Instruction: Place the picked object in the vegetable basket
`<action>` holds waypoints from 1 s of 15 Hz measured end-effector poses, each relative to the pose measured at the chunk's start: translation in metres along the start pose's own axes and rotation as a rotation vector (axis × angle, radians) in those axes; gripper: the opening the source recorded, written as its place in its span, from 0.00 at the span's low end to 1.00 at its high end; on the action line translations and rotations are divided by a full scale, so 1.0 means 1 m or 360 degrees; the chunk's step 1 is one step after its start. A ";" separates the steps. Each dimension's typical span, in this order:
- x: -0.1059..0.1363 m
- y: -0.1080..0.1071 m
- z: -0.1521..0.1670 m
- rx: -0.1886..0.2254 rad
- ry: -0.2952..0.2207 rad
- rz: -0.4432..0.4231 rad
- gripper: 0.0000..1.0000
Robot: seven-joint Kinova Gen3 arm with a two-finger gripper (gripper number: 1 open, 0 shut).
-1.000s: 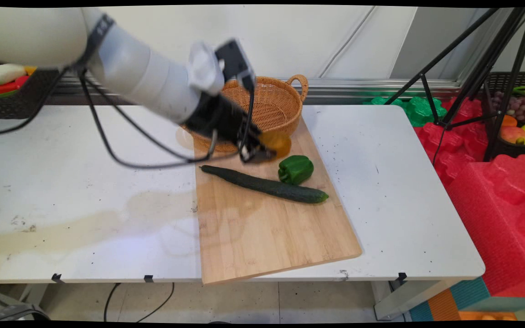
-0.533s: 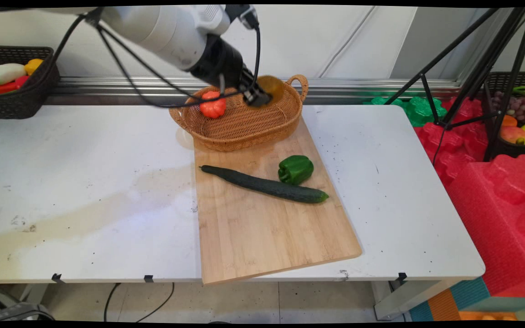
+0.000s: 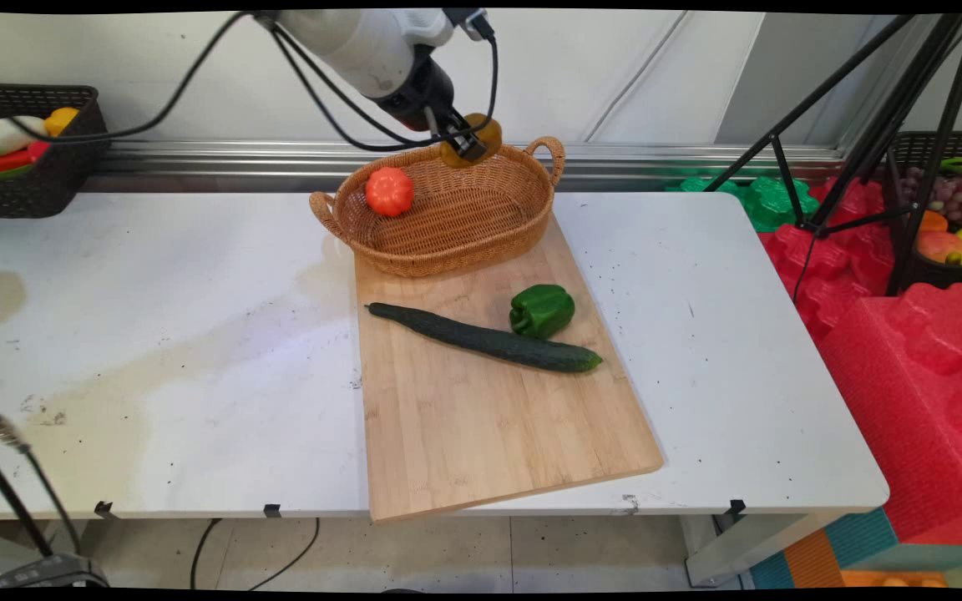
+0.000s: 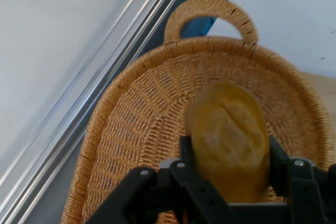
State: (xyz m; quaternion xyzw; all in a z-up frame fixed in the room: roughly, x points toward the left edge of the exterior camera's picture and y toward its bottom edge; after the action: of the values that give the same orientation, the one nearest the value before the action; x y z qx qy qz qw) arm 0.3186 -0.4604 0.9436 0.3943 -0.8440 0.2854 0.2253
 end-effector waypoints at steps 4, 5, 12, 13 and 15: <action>0.005 -0.010 0.050 -0.0006 -0.0106 -0.0011 0.00; 0.006 -0.011 0.060 -0.0013 -0.0123 -0.0011 0.00; 0.010 -0.009 0.127 -0.0096 -0.0225 -0.0010 0.00; 0.010 -0.009 0.134 -0.0107 -0.0237 -0.0013 0.00; 0.011 -0.008 0.149 -0.0126 -0.0260 -0.0018 0.00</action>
State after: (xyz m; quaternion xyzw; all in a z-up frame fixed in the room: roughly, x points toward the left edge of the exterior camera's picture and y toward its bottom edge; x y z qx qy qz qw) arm 0.2954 -0.5682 0.8429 0.4118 -0.8679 0.2174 0.1728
